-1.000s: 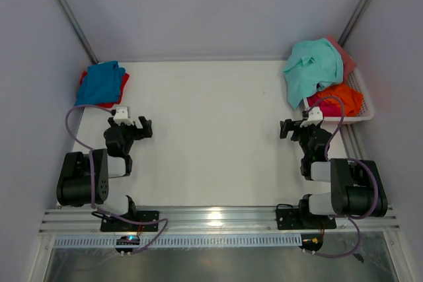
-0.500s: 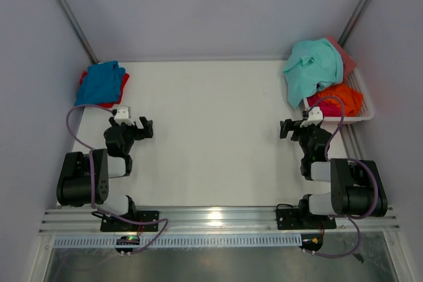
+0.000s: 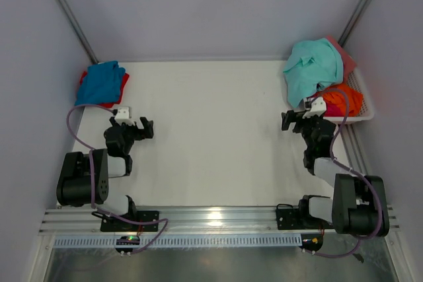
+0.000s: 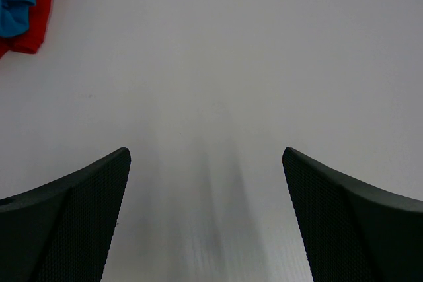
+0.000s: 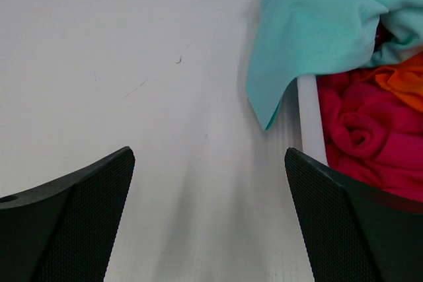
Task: Fold and stack the t-shirts
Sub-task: Grab the tshirt from the pile
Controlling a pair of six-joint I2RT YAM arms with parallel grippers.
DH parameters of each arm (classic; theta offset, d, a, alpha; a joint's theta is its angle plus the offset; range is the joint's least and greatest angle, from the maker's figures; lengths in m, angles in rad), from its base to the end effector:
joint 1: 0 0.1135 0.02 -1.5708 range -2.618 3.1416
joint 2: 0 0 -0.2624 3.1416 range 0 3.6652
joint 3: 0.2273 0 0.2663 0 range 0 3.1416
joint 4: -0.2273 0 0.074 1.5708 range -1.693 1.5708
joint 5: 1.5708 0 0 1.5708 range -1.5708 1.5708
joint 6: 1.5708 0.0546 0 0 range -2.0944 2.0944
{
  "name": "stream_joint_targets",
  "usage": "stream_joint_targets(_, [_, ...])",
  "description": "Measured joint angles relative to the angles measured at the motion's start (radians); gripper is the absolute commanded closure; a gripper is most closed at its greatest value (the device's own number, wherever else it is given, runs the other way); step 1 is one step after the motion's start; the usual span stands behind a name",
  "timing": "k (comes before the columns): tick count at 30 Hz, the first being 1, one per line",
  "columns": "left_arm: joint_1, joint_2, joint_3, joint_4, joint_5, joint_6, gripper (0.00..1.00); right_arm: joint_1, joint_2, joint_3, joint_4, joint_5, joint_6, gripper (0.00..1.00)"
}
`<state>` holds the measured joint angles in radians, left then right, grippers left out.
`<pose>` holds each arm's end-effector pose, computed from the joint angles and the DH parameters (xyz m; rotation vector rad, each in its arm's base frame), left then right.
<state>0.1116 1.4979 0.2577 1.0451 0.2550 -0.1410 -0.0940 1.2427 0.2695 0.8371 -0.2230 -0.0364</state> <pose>0.2662 0.0160 0.1247 -0.0377 1.7656 -0.2463 0.2571 -0.0121 0.1639 -0.1168 1.7004 0.0931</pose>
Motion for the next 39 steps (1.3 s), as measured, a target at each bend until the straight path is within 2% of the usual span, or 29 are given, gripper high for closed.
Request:
stream_joint_targets(3, [0.000,0.000,0.000,-0.003,0.000,0.000,0.01,0.000,-0.063,0.103,-0.153,0.003,-0.001,0.00])
stream_joint_targets(8, [0.000,0.000,0.000,-0.003,0.001,0.001,0.01,0.000,-0.122,0.371,-0.443,0.008,-0.051,0.01])
stream_joint_targets(13, [0.000,0.000,0.000,-0.003,0.001,0.005,0.01,0.000,-0.096,0.719,-0.658,0.161,-0.162,0.01])
stream_joint_targets(19, [0.000,0.001,0.000,-0.003,0.003,0.011,0.01,0.000,0.074,1.132,-0.865,0.372,-0.310,0.01])
stream_joint_targets(24, [0.000,0.001,0.001,-0.003,0.004,0.013,0.01,0.000,0.387,1.628,-1.168,0.453,-0.414,0.01])
stream_joint_targets(26, [0.000,0.001,0.001,-0.003,0.005,0.014,0.01,0.000,0.485,1.750,-1.251,0.457,-0.445,0.01])
stream_joint_targets(32, [0.000,0.001,0.001,-0.003,0.008,0.014,0.01,-0.004,0.663,1.797,-1.440,0.336,-0.468,0.09])
stream_joint_targets(34, [0.000,0.001,0.001,-0.003,0.007,0.014,0.02,-0.003,0.732,1.812,-1.471,0.307,-0.447,0.12])
stream_joint_targets(39, [0.000,0.001,0.001,-0.003,0.007,0.014,0.02,-0.003,0.892,1.828,-1.491,0.290,-0.403,0.13])
